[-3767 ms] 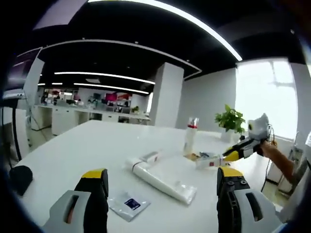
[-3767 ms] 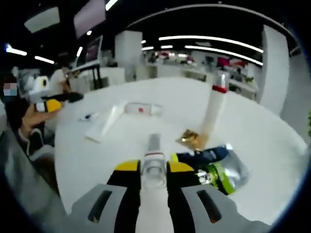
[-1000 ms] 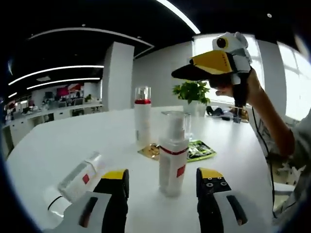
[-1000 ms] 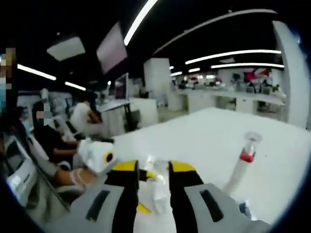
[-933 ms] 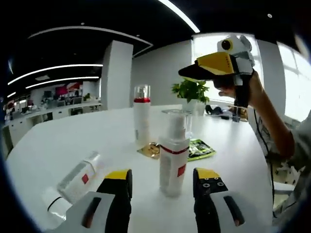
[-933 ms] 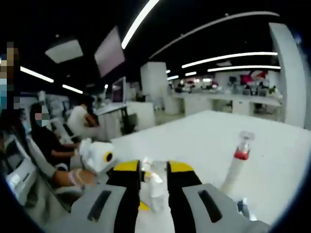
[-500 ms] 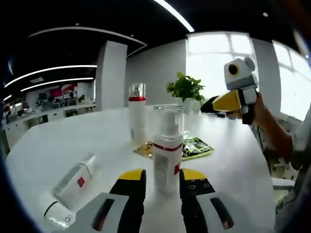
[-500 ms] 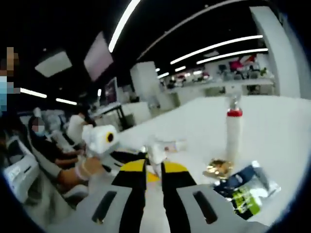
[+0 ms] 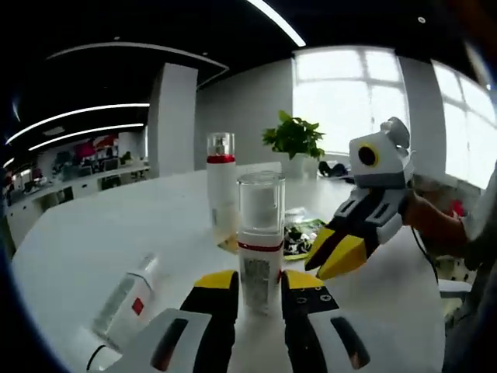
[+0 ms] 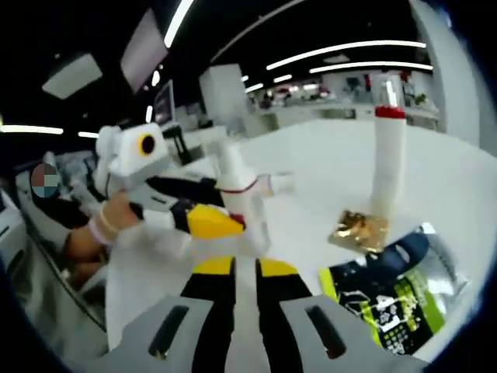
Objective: Arrange the skincare products in the storage area until every visible bottle or jar stands upright without overlapping.
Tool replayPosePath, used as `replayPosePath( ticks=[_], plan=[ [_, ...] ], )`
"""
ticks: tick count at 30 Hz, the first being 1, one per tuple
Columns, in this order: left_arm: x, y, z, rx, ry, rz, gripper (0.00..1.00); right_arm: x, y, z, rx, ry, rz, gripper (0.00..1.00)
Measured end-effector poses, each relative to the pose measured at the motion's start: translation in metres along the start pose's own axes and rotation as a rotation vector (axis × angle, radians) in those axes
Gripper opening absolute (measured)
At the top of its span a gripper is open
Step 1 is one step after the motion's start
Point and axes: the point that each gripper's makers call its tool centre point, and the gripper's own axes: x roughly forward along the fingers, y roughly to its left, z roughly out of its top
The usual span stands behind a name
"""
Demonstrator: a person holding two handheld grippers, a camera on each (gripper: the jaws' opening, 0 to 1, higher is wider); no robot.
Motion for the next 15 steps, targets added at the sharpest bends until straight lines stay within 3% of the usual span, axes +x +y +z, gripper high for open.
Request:
replayPosePath(
  ticks=[6,15],
  plan=[
    [0.007,0.009,0.005,0.03,0.012,-0.021,0.21,0.016,0.001,0.005,-0.07,-0.02,-0.037,0.22],
    [0.027,0.023,0.013,0.039,-0.003,-0.014,0.21,0.032,-0.01,0.003,-0.096,-0.004,-0.116,0.22]
  ],
)
